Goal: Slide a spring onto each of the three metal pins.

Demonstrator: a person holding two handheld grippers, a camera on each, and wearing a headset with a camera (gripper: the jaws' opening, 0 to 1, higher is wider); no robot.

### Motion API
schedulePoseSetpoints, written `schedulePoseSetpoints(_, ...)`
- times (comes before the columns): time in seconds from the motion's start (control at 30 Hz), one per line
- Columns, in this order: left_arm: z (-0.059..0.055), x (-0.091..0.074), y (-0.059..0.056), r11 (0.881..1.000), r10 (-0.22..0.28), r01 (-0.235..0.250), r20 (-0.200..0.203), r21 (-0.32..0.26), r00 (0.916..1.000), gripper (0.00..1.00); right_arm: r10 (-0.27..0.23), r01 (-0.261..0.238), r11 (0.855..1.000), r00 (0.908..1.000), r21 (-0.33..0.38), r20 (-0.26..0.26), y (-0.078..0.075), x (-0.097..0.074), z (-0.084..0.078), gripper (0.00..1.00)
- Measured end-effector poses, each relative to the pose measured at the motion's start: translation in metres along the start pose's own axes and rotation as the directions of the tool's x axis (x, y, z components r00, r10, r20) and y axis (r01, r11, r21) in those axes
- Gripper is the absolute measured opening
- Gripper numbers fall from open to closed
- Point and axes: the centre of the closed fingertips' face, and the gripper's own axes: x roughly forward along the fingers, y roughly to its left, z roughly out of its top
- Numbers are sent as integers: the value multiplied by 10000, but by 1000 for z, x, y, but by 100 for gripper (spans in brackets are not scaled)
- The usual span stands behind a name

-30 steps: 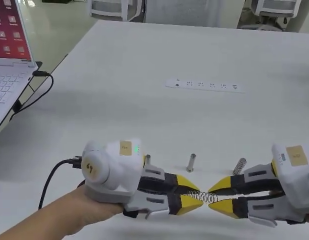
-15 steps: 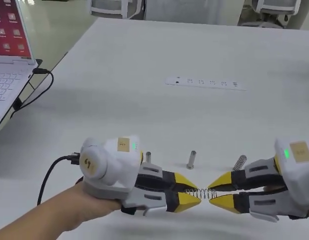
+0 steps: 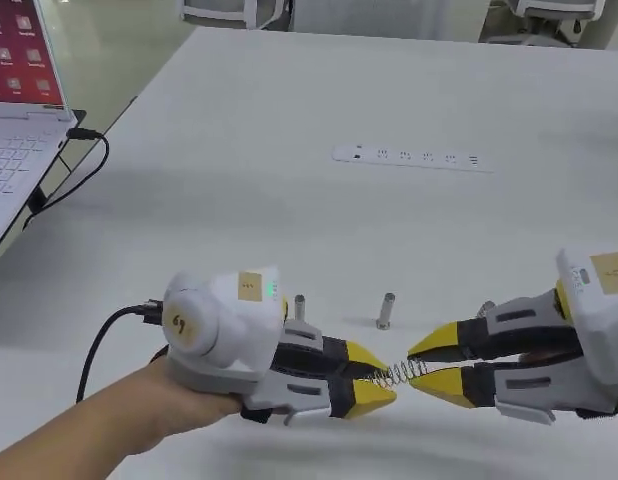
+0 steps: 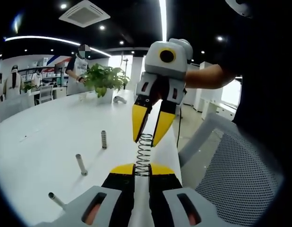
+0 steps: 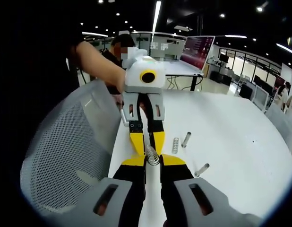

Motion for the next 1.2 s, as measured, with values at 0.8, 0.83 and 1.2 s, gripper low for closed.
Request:
schedulePoseSetpoints(0.8,7,5,-2,9995,43,-43,-5,307,10000,2,-313,386,9975,9922,-584,1207,2,13,36,8)
schedulePoseSetpoints(0.83,6,3,-2,9994,71,-70,-27,334,10000,2,-329,401,9976,9919,-562,1230,1,12,36,8)
schedulePoseSetpoints(1.2,12,2,-1,9989,132,-139,149,437,9998,2,-372,315,9986,9895,429,1396,0,13,34,9)
